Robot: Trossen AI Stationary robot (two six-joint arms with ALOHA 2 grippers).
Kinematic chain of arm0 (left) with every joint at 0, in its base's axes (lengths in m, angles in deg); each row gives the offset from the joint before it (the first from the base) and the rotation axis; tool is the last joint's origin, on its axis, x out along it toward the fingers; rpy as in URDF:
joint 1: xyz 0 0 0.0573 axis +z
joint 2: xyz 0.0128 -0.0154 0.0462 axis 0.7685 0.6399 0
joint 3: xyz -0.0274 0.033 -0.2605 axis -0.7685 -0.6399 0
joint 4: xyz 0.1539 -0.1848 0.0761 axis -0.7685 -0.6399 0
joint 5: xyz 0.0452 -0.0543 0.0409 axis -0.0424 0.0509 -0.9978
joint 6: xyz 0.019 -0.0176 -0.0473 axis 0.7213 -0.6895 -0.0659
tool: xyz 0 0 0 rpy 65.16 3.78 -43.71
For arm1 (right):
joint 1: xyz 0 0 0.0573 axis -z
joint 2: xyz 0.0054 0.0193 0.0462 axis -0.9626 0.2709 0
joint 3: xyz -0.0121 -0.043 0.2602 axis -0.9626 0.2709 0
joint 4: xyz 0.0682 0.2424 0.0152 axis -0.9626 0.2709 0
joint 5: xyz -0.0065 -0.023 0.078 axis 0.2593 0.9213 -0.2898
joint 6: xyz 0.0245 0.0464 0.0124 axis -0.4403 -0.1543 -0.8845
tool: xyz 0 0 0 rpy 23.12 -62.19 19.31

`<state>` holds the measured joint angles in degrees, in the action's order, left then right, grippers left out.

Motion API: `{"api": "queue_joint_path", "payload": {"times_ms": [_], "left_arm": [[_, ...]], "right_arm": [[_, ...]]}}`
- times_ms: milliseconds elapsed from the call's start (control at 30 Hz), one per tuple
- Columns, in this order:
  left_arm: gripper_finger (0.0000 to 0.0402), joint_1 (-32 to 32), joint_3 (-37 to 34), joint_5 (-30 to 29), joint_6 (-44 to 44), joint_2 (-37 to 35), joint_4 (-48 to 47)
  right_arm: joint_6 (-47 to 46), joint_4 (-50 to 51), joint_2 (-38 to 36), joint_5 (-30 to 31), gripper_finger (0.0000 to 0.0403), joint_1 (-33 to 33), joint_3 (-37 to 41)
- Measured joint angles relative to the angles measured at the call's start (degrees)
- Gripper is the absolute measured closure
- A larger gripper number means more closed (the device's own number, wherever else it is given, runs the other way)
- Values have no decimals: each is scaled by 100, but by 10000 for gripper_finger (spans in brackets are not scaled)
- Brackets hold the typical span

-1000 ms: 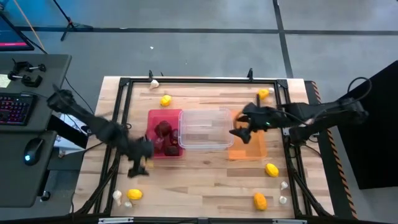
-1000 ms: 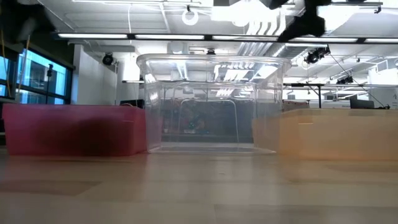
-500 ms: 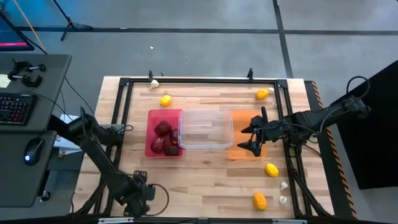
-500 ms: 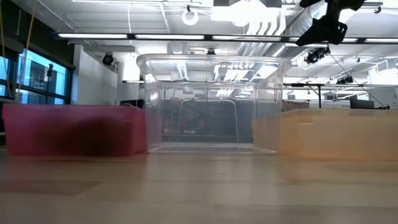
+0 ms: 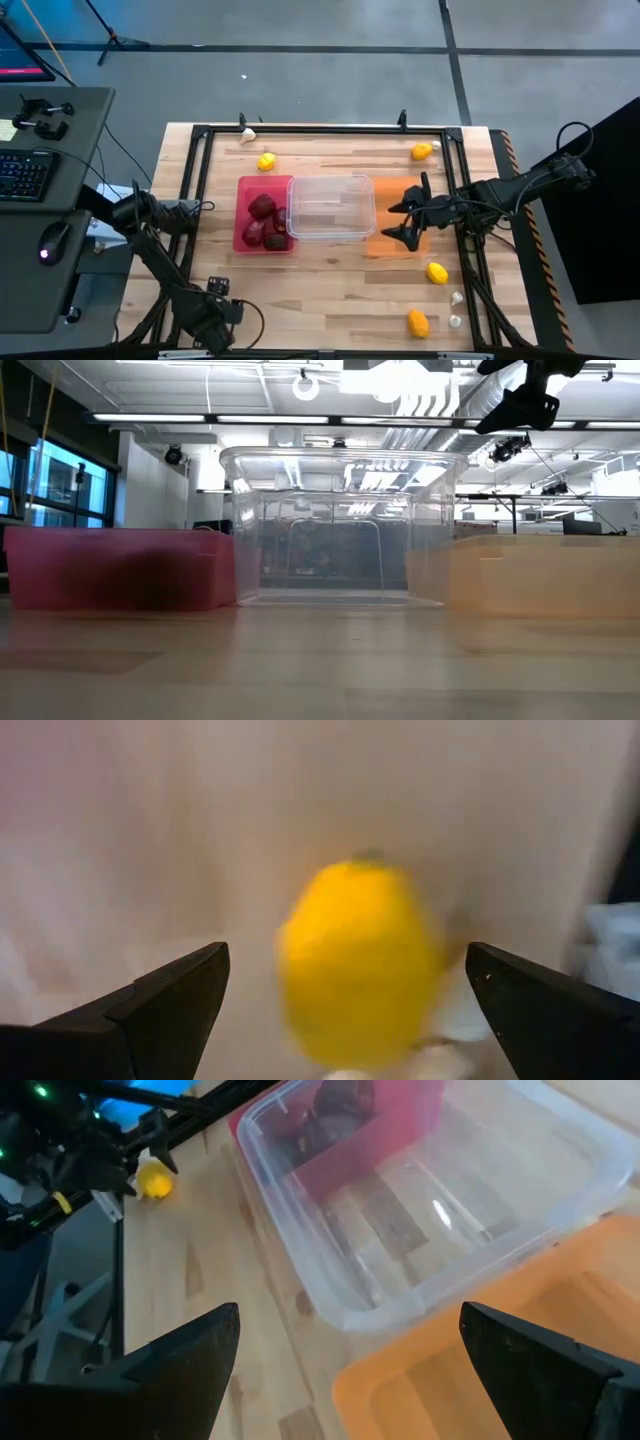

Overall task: Sort produce into baskets
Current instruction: Put the yellow lemon into the transparent bin

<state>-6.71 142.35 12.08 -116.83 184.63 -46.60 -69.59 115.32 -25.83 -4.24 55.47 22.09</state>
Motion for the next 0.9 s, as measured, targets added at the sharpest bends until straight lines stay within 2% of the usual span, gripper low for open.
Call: {"api": "queue_joint_path", "payload": {"times_ms": [267, 367, 467, 633, 733, 833, 900], "left_arm": [[10, 31, -378, -14, -240, -2, 152], [26, 31, -443, 35, -285, -2, 172], [68, 31, -458, 38, -266, -9, 196], [182, 34, -468, 4, -209, -51, 157], [243, 77, -442, -262, -40, -347, 41], [247, 255, -298, -804, -26, -953, -135], [248, 478, -158, -1371, -23, -1435, -402]], "right_arm": [[-182, 0, 2, 259, 36, 0, 0], [-242, 2, 2, 281, 36, 0, 0], [-252, 0, 2, 281, 36, 0, 0], [-258, 0, 2, 281, 36, 0, 0], [-258, 0, 2, 298, 36, 0, 0], [-258, 0, 2, 446, 36, 0, 0], [-259, -11, 4, 583, 36, 0, 0]]}}
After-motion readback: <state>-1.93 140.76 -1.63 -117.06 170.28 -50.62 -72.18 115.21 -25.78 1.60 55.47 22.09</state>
